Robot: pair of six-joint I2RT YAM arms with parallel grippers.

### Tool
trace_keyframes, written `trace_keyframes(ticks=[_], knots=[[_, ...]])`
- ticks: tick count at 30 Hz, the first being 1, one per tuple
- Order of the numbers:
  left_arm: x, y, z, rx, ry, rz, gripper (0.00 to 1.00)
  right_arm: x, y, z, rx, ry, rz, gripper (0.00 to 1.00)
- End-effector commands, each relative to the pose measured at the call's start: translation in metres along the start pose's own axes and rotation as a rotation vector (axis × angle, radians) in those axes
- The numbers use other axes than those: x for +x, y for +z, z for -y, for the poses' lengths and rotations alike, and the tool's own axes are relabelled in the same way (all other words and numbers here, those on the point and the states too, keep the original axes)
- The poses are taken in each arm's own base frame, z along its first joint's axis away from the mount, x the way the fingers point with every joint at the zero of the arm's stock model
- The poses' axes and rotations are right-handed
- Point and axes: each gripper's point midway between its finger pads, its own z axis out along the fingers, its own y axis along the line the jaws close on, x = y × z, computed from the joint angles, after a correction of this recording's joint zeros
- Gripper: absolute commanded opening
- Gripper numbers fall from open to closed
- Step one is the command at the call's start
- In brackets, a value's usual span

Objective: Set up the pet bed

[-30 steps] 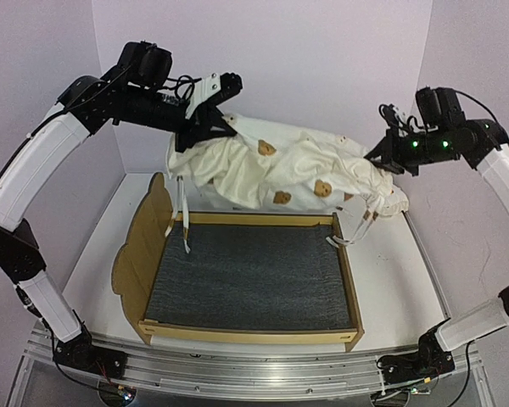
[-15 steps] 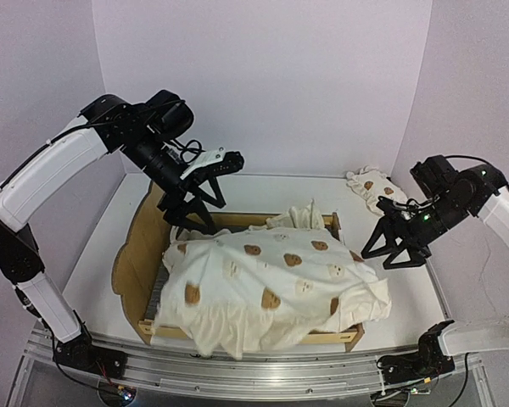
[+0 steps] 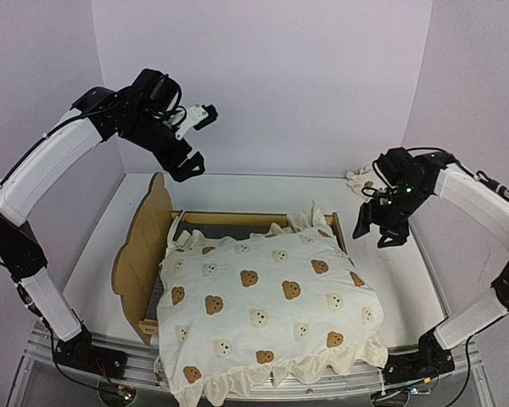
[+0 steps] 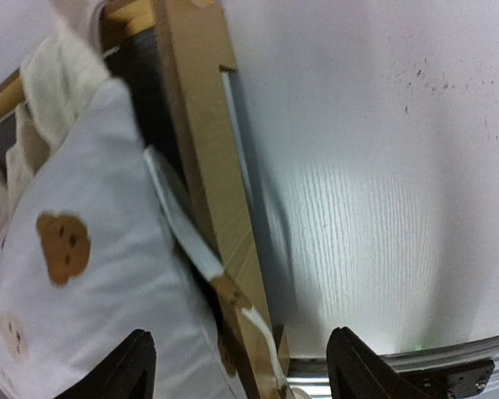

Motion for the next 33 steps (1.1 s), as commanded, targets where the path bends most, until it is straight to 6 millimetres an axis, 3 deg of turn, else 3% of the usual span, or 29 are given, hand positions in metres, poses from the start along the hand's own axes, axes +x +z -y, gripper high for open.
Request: trace_keyframes(ticks=[1, 5, 10, 14, 17, 19, 23, 27, 30, 33], knots=[[0.084, 0.027, -0.058, -0.204, -0.201, -0.281, 1.0, -0.056, 0.034, -0.011, 0.024, 0.097, 0.127, 0.68], [0.116, 0.037, -0.055, -0.22, -0.188, -0.346, 0.99, -0.072, 0.071, -0.024, -0.009, 0.11, 0.09, 0.6], [0.123, 0.05, -0.043, -0.138, -0.221, -0.359, 0.95, -0.083, 0.109, -0.023, 0.018, 0.132, 0.059, 0.45], [0.126, 0.061, -0.037, -0.11, -0.23, -0.376, 0.71, -0.091, 0.123, -0.018, 0.058, 0.158, 0.069, 0.19], [0.115, 0.067, -0.046, -0.133, -0.236, -0.342, 0.47, -0.107, 0.124, -0.011, 0.107, 0.186, 0.131, 0.1], [0.102, 0.074, -0.056, -0.16, -0.227, -0.298, 0.35, -0.119, 0.126, -0.01, 0.131, 0.197, 0.169, 0.04], [0.078, 0.094, -0.094, -0.261, -0.193, -0.223, 0.25, -0.154, 0.131, -0.018, 0.159, 0.212, 0.248, 0.01], [0.053, 0.111, -0.144, -0.347, -0.195, -0.141, 0.25, -0.187, 0.139, -0.034, 0.148, 0.207, 0.295, 0.02], [0.04, 0.12, -0.187, -0.417, -0.212, -0.086, 0.26, -0.21, 0.143, -0.049, 0.105, 0.192, 0.313, 0.09], [0.024, 0.122, -0.2, -0.411, -0.184, -0.025, 0.42, -0.217, 0.14, -0.057, 0.063, 0.175, 0.306, 0.21]])
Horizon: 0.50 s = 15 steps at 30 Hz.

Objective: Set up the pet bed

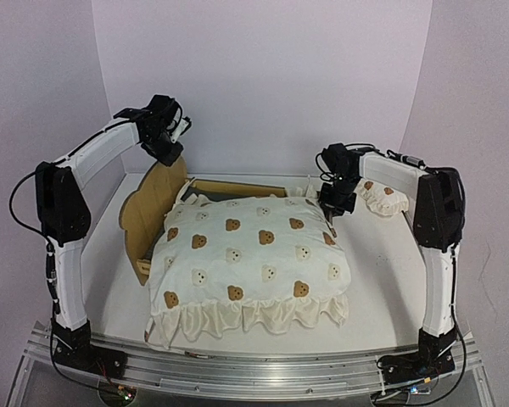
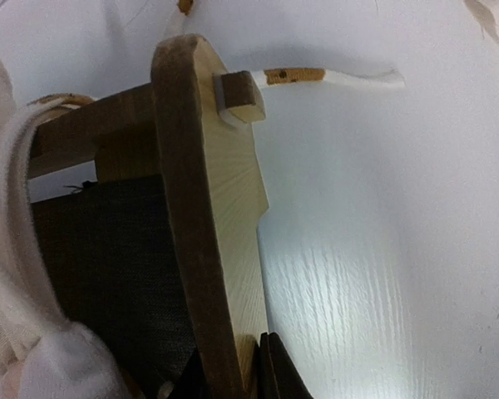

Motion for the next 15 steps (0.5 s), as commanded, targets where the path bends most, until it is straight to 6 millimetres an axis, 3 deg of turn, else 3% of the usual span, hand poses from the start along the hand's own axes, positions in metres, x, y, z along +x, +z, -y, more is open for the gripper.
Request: trace_keyframes(ticks=[1, 3, 5, 10, 12, 15], knots=[[-0.064, -0.029, -0.032, -0.05, 0.055, 0.237, 0.49, -0.045, 0.006, -0.021, -0.109, 0.079, 0.112, 0.26], [-0.072, -0.047, -0.028, -0.01, 0.069, 0.303, 0.68, -0.049, -0.014, -0.029, -0.152, 0.009, 0.13, 0.34], [-0.081, -0.067, -0.03, -0.001, 0.069, 0.371, 0.8, -0.05, -0.036, -0.032, -0.183, -0.048, 0.152, 0.42], [-0.101, -0.149, -0.036, 0.071, 0.024, 0.553, 0.88, -0.043, -0.1, -0.032, -0.264, -0.156, 0.213, 0.61], [-0.098, -0.169, -0.016, 0.17, 0.033, 0.568, 0.88, -0.031, -0.117, -0.036, -0.327, -0.177, 0.194, 0.64], [-0.073, -0.168, 0.031, 0.28, 0.085, 0.476, 0.85, -0.004, -0.126, -0.047, -0.426, -0.179, 0.109, 0.68]])
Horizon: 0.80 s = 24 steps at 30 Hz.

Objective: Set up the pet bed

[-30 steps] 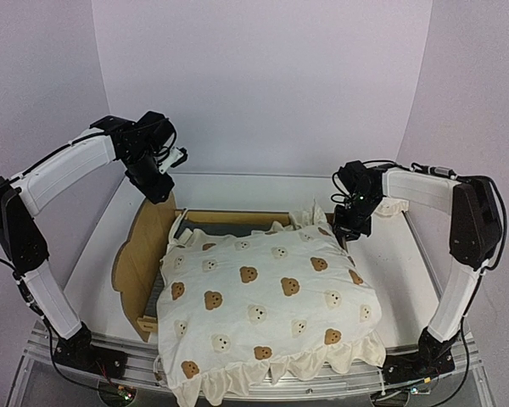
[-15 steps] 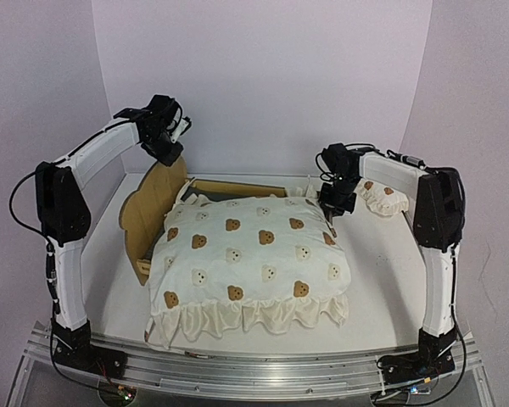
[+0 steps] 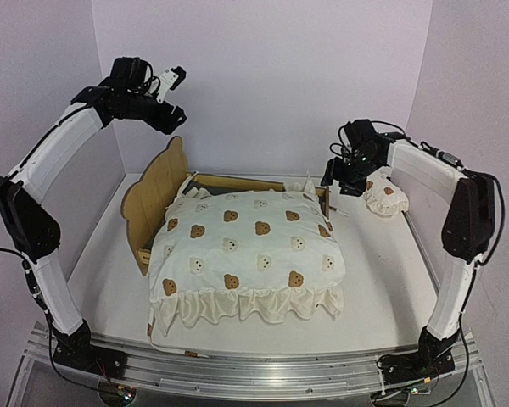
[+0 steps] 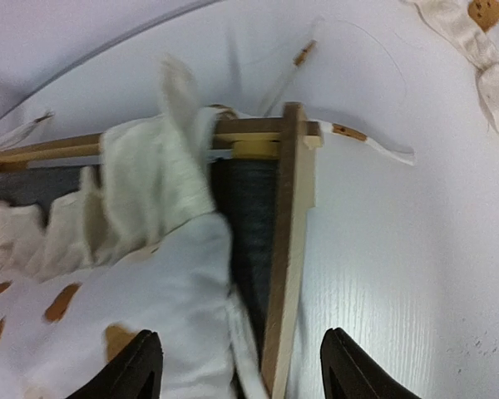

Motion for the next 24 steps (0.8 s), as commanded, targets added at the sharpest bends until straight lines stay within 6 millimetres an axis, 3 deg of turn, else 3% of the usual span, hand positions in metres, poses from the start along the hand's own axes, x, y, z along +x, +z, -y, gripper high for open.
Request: trace_keyframes(ticks=[1, 4, 5, 10, 12, 14, 15, 17, 20, 21, 22, 24], knots=[[-0.006, -0.044, 0.07, 0.202, 0.022, 0.018, 0.85, 0.023, -0.047, -0.046, -0.236, -0.044, -0.054, 0.69], [0.046, -0.038, 0.131, 0.337, 0.09, -0.118, 0.91, 0.051, -0.044, -0.069, -0.302, -0.081, -0.133, 0.76], [0.061, -0.035, 0.14, 0.369, 0.097, -0.158, 0.92, 0.058, -0.041, -0.074, -0.316, -0.093, -0.155, 0.79], [0.135, -0.011, 0.163, 0.41, 0.135, -0.368, 0.98, 0.085, -0.013, -0.072, -0.273, -0.065, -0.239, 0.84], [0.162, -0.004, 0.172, 0.431, 0.148, -0.434, 0.99, 0.094, -0.004, -0.073, -0.275, -0.047, -0.273, 0.82], [0.184, 0.003, 0.179, 0.437, 0.153, -0.473, 0.98, 0.101, -0.004, -0.083, -0.309, -0.049, -0.304, 0.71], [0.194, 0.007, 0.182, 0.436, 0.157, -0.495, 0.95, 0.104, -0.006, -0.089, -0.332, -0.05, -0.317, 0.61], [0.204, 0.012, 0.181, 0.415, 0.154, -0.52, 0.75, 0.104, -0.012, -0.092, -0.348, -0.038, -0.32, 0.4], [0.197, 0.015, 0.173, 0.37, 0.147, -0.505, 0.18, 0.094, -0.035, -0.091, -0.338, -0.023, -0.255, 0.16], [0.186, 0.016, 0.165, 0.336, 0.149, -0.479, 0.08, 0.09, -0.043, -0.09, -0.333, -0.014, -0.227, 0.11], [0.174, 0.017, 0.157, 0.3, 0.151, -0.447, 0.01, 0.086, -0.052, -0.088, -0.328, -0.003, -0.198, 0.07], [0.138, 0.02, 0.134, 0.206, 0.155, -0.345, 0.0, 0.076, -0.071, -0.087, -0.321, 0.012, -0.124, 0.0]])
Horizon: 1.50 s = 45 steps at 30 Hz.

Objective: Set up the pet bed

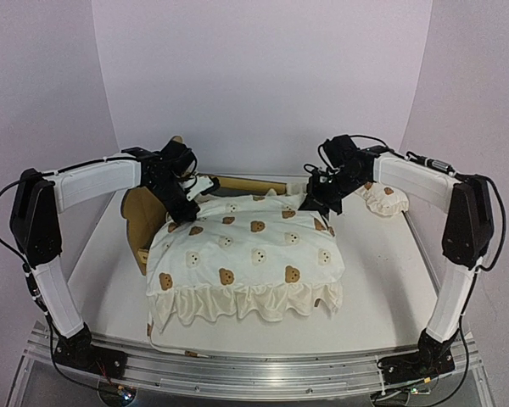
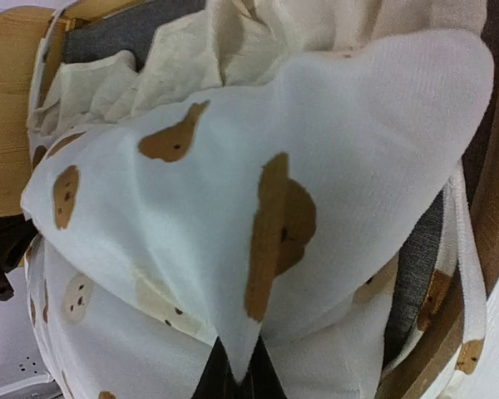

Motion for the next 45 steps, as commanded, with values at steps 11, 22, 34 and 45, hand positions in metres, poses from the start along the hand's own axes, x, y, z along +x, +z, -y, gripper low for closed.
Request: trace_keyframes(ticks=[11, 22, 34, 45], knots=[[-0.115, -0.104, -0.131, -0.553, 0.031, 0.35, 0.0, -0.029, -0.098, -0.028, -0.044, 0.066, 0.452, 0.0], [-0.111, -0.062, -0.124, -0.468, 0.084, 0.275, 0.82, -0.031, -0.078, -0.012, 0.051, -0.006, 0.422, 0.54], [-0.152, -0.083, 0.086, -0.085, 0.426, 0.376, 0.91, 0.091, -0.128, 0.066, 0.281, -0.201, 0.153, 0.78], [-0.177, -0.008, 0.23, 0.08, 0.654, 0.391, 0.94, 0.156, -0.12, 0.103, 0.247, -0.141, 0.054, 0.73]])
